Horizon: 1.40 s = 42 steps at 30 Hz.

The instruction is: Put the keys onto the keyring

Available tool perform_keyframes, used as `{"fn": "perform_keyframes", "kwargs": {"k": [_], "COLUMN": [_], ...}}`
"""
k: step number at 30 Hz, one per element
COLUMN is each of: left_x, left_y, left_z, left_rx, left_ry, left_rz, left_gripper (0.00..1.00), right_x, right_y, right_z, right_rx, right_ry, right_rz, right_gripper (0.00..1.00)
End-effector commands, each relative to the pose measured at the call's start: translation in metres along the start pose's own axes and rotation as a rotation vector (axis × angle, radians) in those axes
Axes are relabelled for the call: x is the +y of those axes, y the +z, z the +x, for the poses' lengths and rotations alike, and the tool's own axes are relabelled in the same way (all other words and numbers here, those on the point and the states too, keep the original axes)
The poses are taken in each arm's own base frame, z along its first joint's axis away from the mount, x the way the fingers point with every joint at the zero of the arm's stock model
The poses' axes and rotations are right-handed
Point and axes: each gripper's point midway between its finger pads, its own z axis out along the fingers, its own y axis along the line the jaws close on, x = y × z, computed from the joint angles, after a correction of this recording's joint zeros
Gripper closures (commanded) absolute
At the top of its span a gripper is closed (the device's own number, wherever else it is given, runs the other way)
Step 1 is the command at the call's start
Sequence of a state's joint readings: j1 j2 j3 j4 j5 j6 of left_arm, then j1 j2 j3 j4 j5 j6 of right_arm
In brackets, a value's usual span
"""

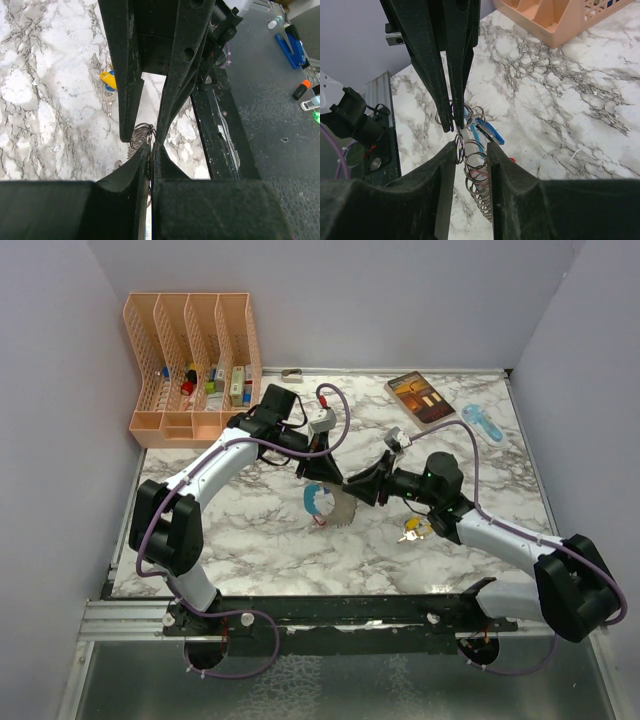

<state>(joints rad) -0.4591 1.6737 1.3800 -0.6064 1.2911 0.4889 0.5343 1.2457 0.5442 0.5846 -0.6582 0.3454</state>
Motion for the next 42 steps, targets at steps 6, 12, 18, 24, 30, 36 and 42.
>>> {"fn": "perform_keyframes", "kwargs": {"k": [6,12,18,24,30,36,42], "left_x": [-0.013,-0.011,-0.011,-0.002,0.007,0.017,0.016], "left_y": [-0.005,-0.003,-0.003,0.005,0.022,0.023,0.021], "left_z": [-0.025,-0.019,-0.018,-0.002,0.02,0.032,0.035], "left_rx": [-0.042,-0.039,-0.039,-0.007,0.087,0.128,0.144], "left_ry": [0.086,0.063,0.051,0.022,0.023,0.025,0.04], "left_rz": [0.027,0.029,0.034,0.01,-0.014,-0.049,-0.048], "left_gripper": [0.98,0.79,0.66,0.54,0.53,0.55,0.58], "right_x": [0.004,0.005,0.005,0.008,0.009,0.011,0.012], "right_y": [0.0,0.0,-0.001,0.0,0.0,-0.002,-0.003], "right_z": [0.0,-0.003,-0.006,-0.012,-0.016,-0.017,-0.018], "right_rx": [0.011,0.019,0.02,0.022,0.021,0.02,0.022], "right_ry": [0.029,0.019,0.008,-0.003,-0.013,-0.018,-0.026], "right_rz": [-0.036,-0.038,-0.034,-0.044,-0.046,-0.05,-0.047], "right_gripper": [0.88,0.99,0.99,0.99,0.99,0.99,0.99]}}
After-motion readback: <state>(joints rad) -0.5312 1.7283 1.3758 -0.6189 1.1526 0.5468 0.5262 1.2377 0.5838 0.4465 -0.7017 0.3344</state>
